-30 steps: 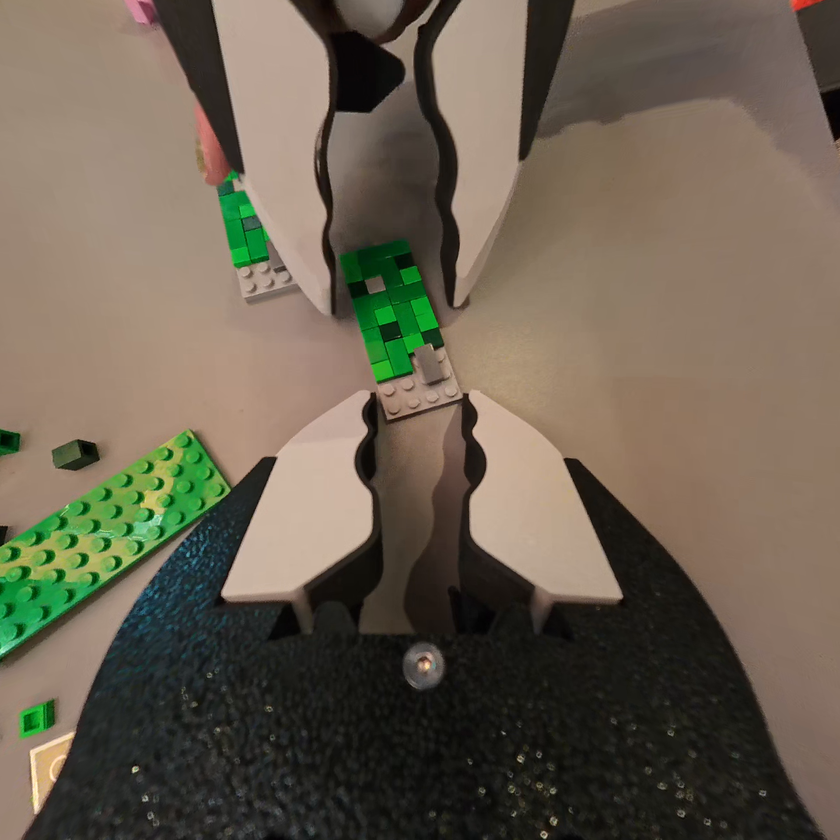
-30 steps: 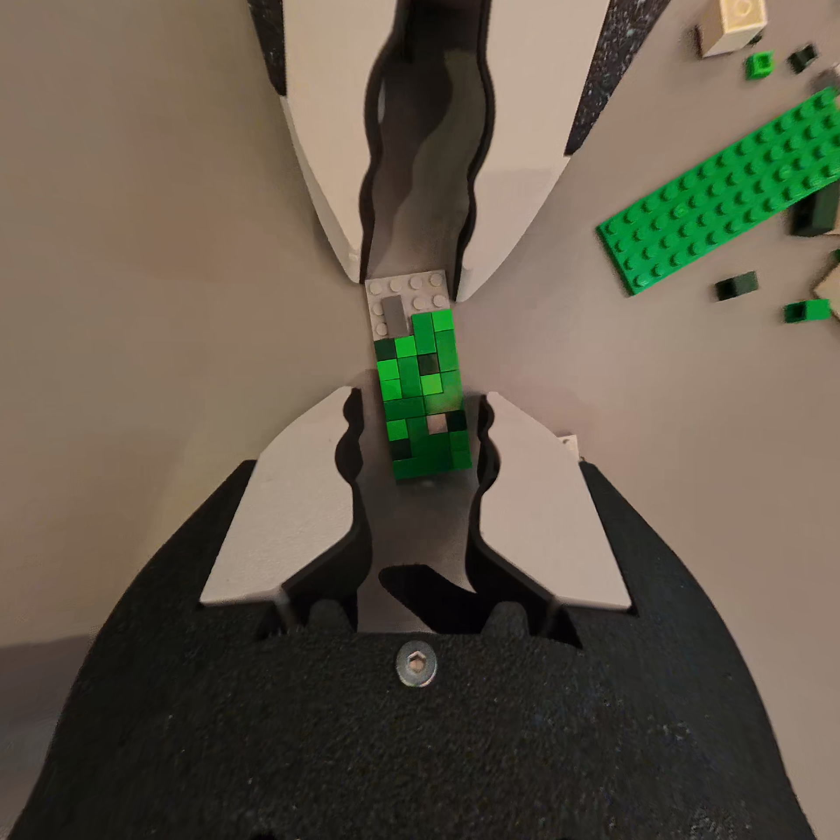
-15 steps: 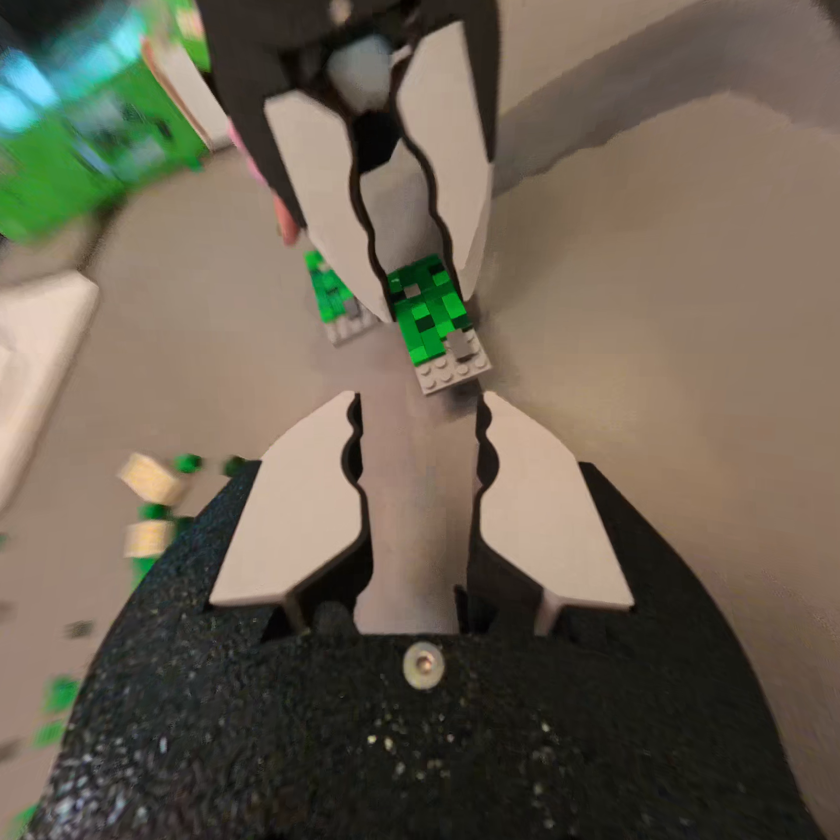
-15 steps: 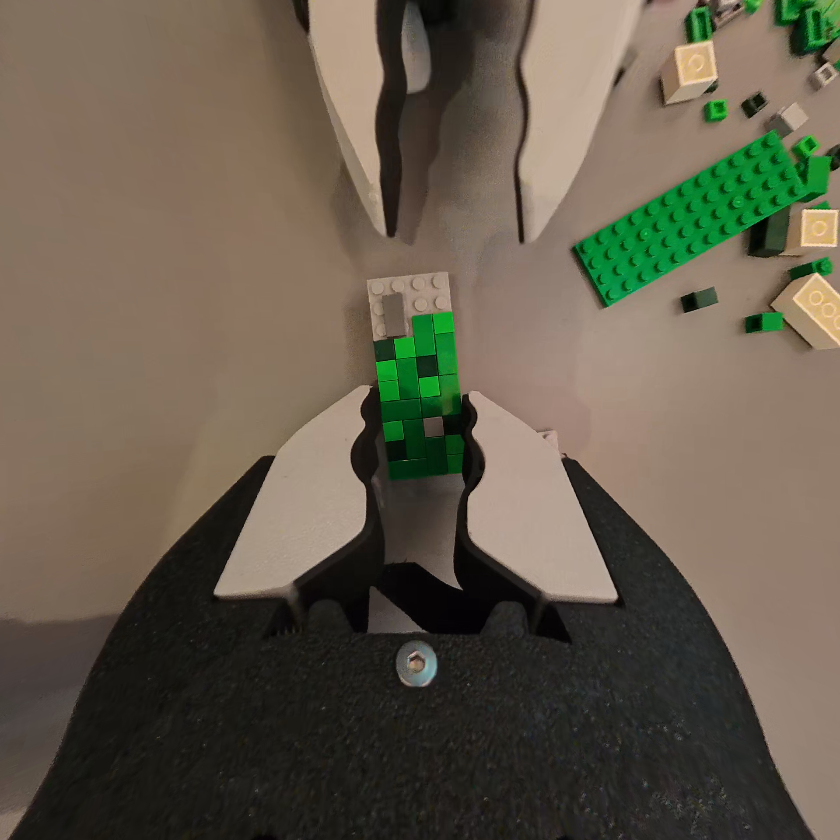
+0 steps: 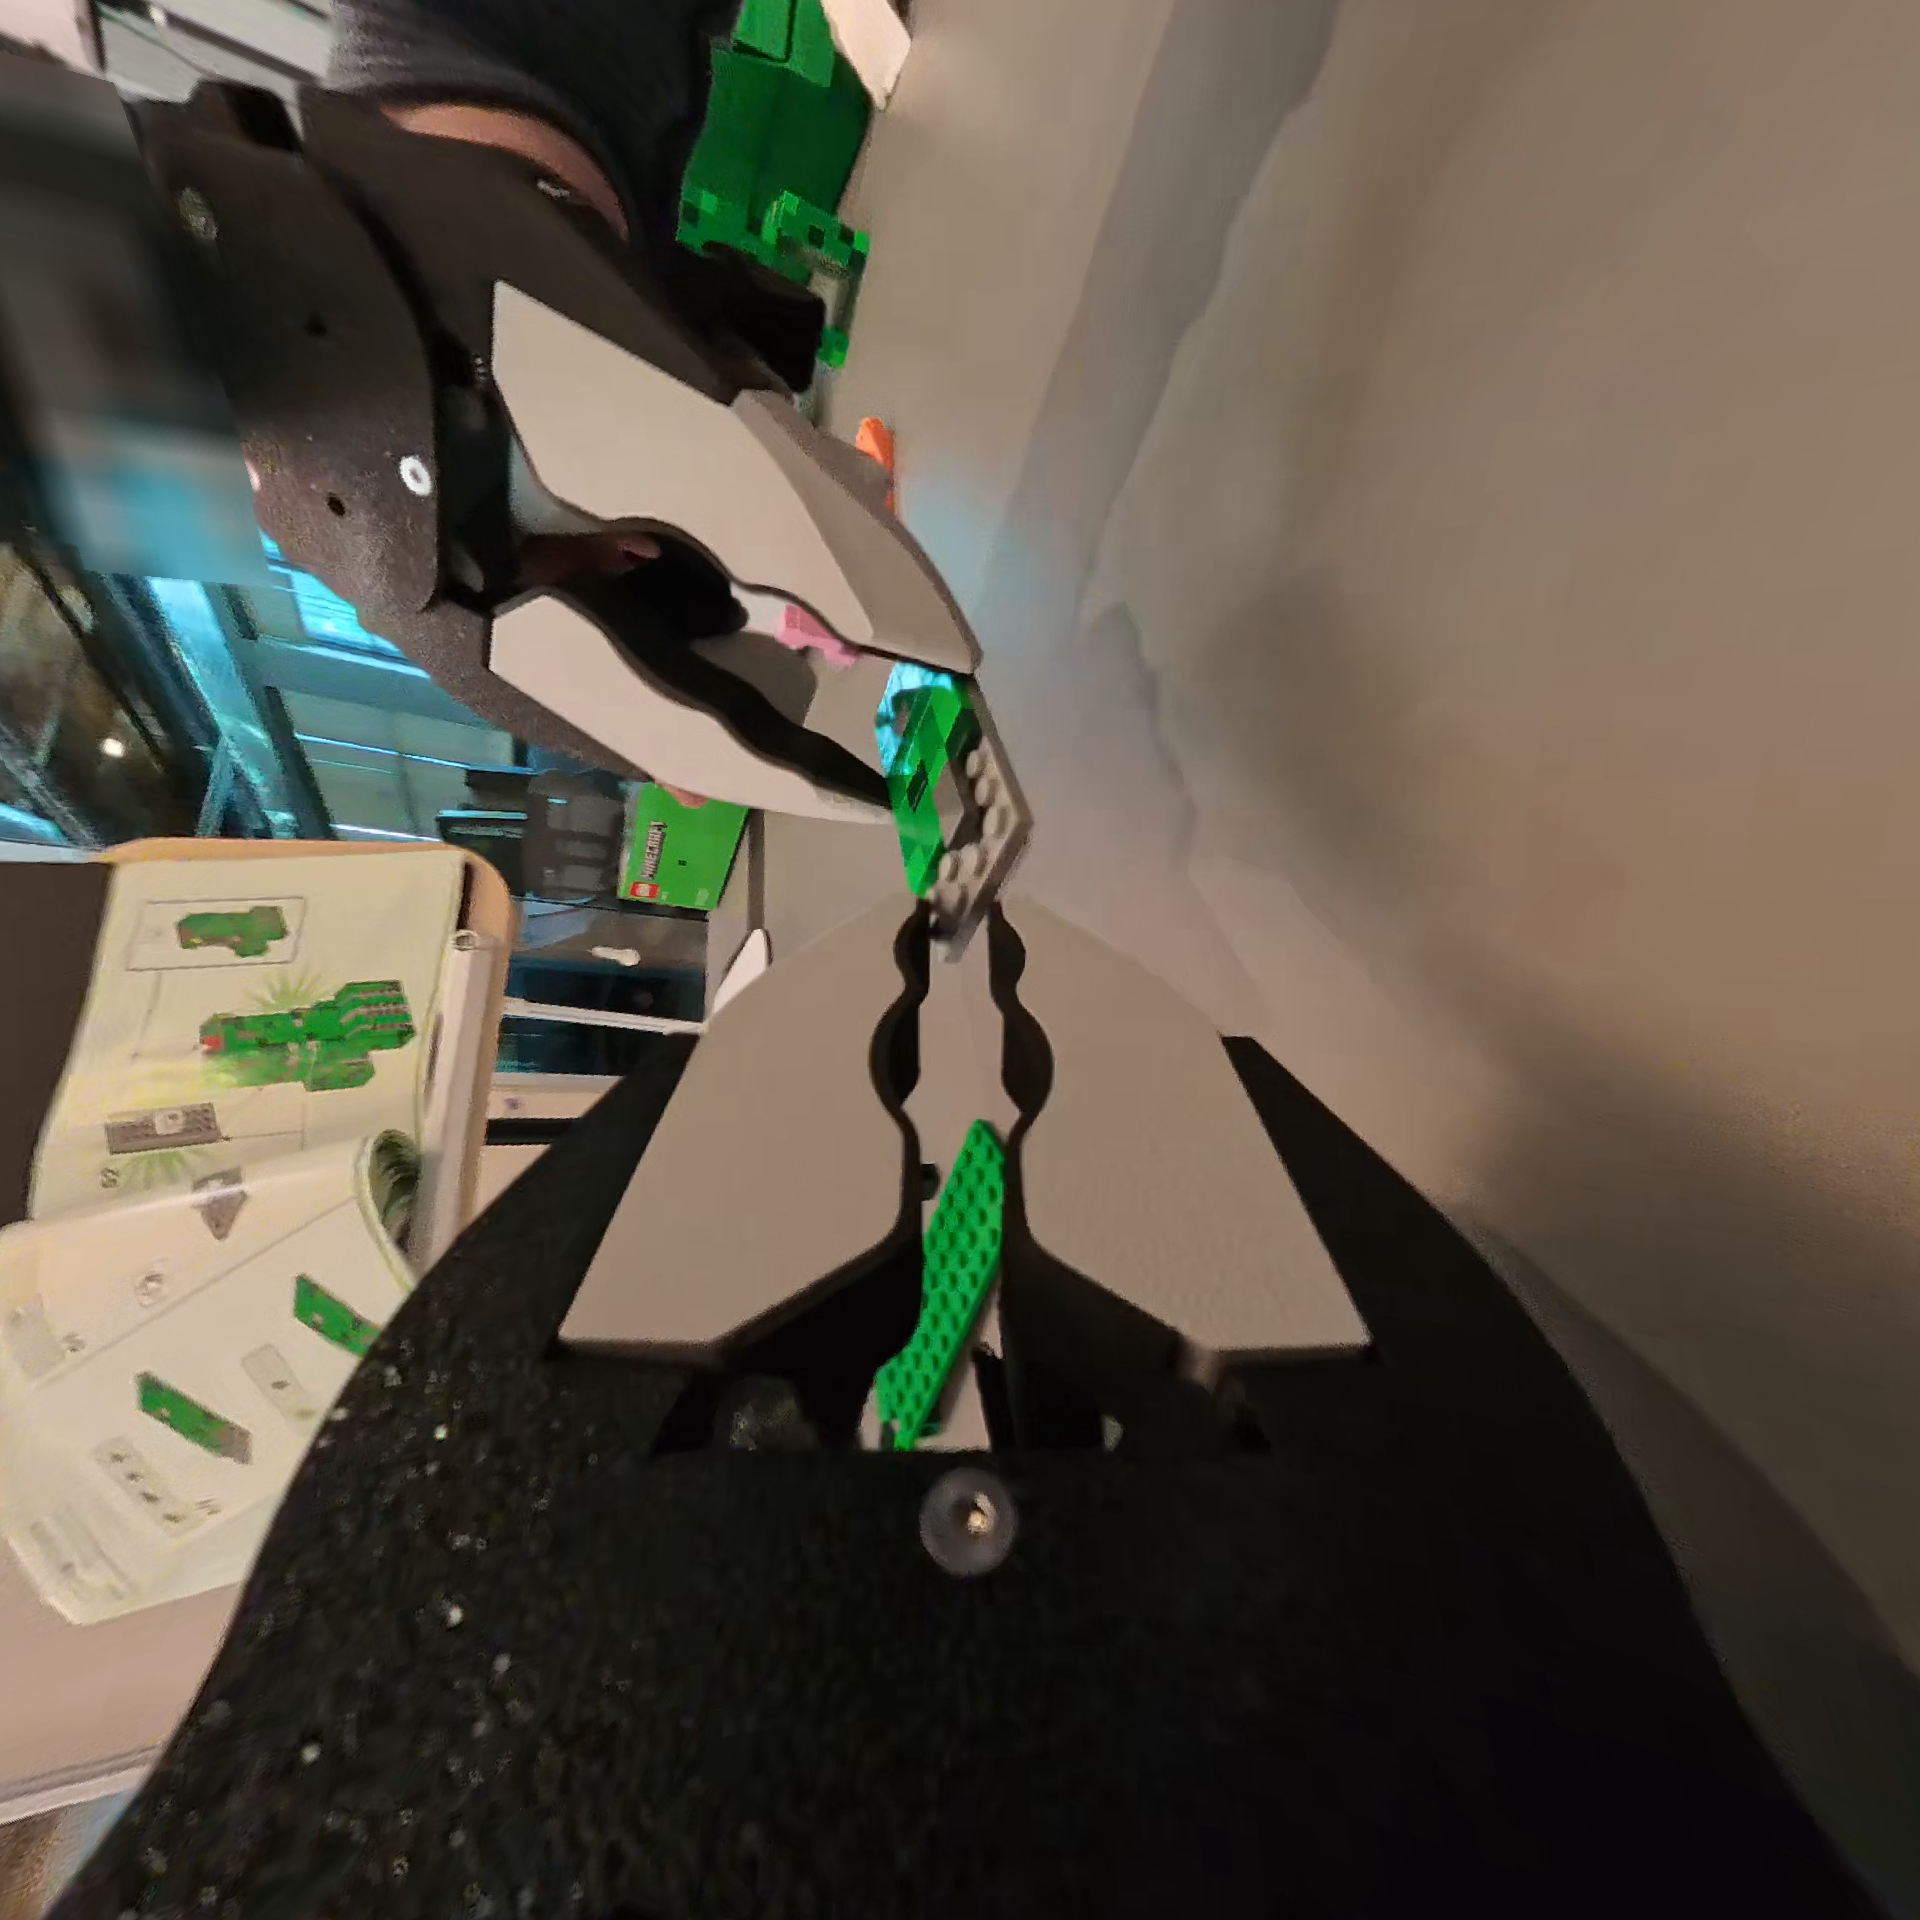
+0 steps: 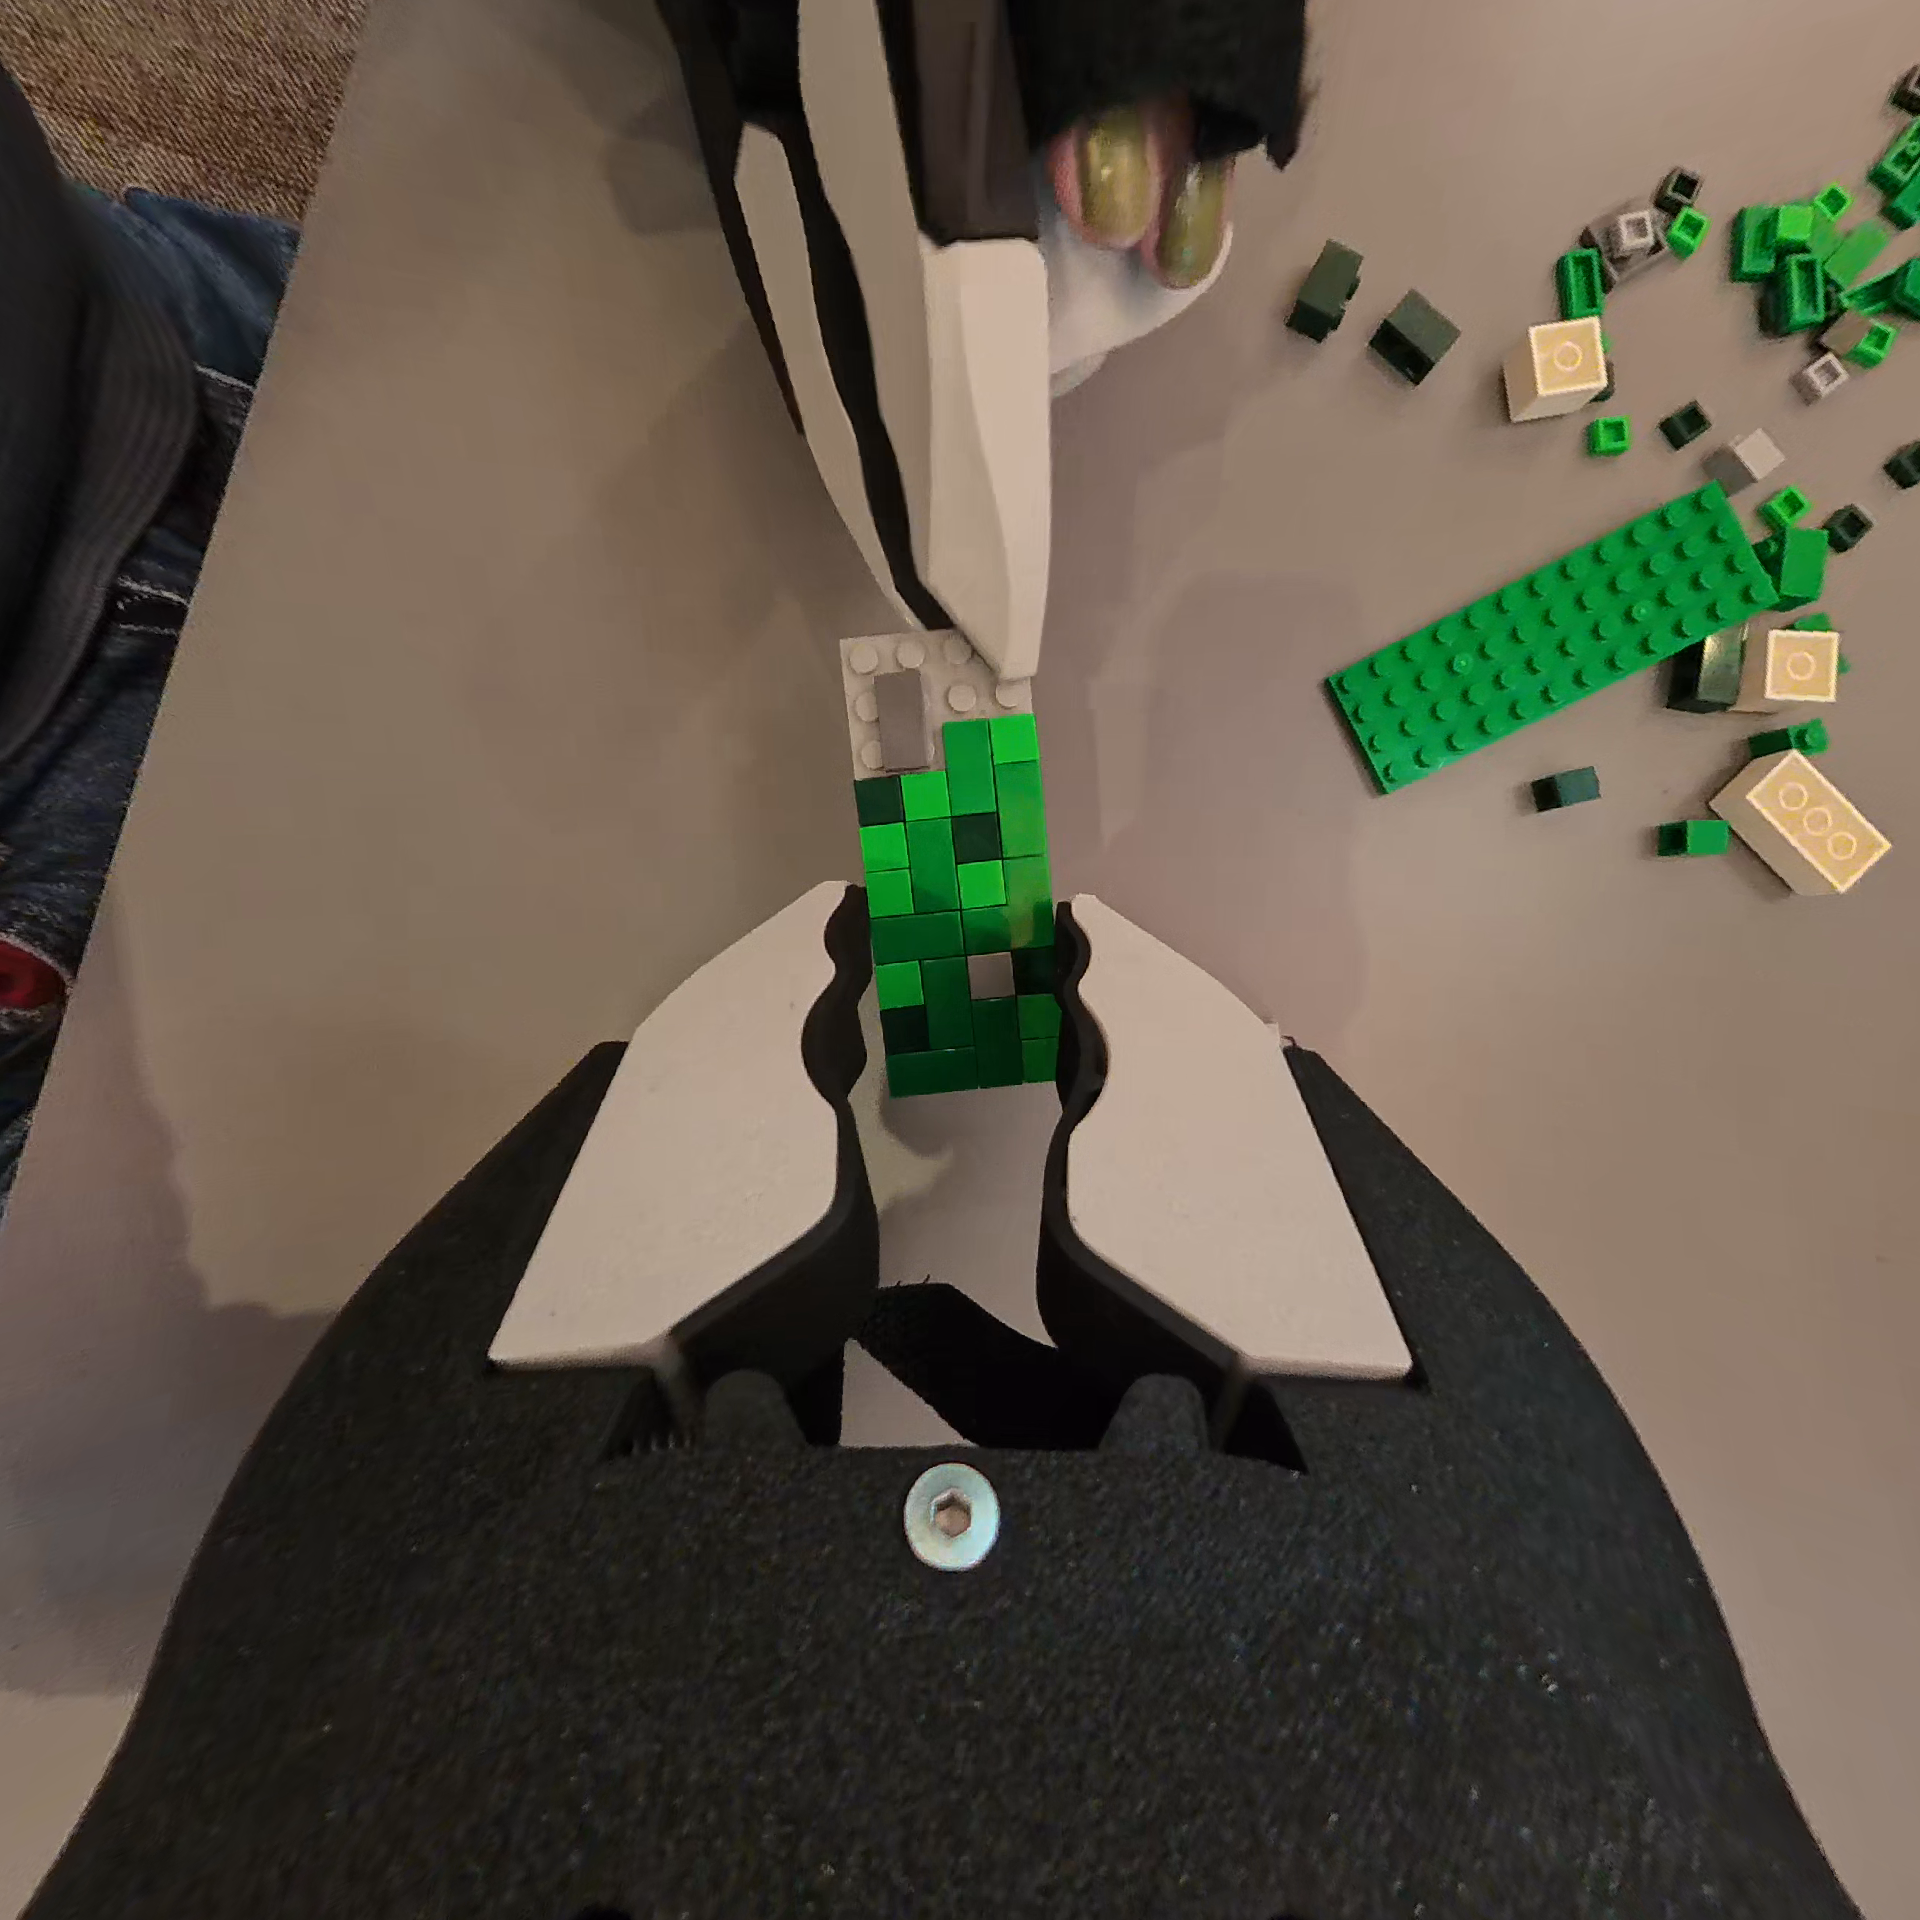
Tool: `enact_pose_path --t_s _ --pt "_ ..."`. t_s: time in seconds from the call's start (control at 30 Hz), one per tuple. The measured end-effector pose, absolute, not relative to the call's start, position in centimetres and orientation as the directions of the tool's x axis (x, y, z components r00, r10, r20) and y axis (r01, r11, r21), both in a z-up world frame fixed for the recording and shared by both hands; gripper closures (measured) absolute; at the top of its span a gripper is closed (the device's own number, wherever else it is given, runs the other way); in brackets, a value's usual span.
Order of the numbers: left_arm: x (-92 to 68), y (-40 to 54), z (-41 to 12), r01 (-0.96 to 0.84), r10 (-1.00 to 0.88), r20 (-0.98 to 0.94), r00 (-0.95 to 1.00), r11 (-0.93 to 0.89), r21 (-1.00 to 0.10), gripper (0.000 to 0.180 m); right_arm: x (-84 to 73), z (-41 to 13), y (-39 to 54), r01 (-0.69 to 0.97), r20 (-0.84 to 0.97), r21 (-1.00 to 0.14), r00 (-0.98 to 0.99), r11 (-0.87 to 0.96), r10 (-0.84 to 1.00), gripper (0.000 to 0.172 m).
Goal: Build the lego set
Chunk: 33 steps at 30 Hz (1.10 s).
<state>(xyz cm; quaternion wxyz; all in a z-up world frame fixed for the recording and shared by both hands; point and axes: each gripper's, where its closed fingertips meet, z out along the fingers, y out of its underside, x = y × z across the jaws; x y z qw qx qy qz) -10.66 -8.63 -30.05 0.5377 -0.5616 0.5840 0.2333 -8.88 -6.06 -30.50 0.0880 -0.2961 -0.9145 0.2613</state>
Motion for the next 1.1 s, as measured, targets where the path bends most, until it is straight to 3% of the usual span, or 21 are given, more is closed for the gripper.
enact_pose_path --t_s 0.13,0.3,0.47,0.67,0.87,1.1 --pt "-10.7 -8.7 -28.7 -0.941 -0.245 -0.963 0.111 0.286 -0.182 0.176 -9.1 -30.2 -6.2 0.497 0.004 -0.543 -0.805 0.677 0.594 0.139" --pt "-11.6 -8.0 -28.2 -0.953 -0.235 -0.958 0.167 0.212 -0.218 0.176 -10.4 -28.9 -6.0 0.422 0.224 -0.573 -0.744 0.703 0.629 0.138" --pt "-12.3 -7.9 -27.7 -0.949 -0.220 -0.952 0.212 0.184 -0.254 0.177 -11.4 -26.3 -6.7 0.289 0.541 -0.580 -0.562 0.761 0.626 0.133" --pt "-12.6 -7.8 -27.5 -0.943 -0.216 -0.944 0.252 0.164 -0.289 0.177 -11.0 -27.1 -8.1 0.239 0.789 -0.390 -0.411 0.889 0.457 0.140" --pt "-12.7 -7.7 -27.6 -0.940 -0.224 -0.938 0.264 0.157 -0.302 0.177 -11.3 -27.9 -8.8 0.227 0.899 -0.257 -0.301 0.939 0.319 0.147" --pt "-12.7 -7.8 -27.6 -0.939 -0.222 -0.937 0.269 0.158 -0.307 0.177 -11.4 -29.1 -8.4 0.252 0.918 -0.203 -0.286 0.946 0.273 0.156"
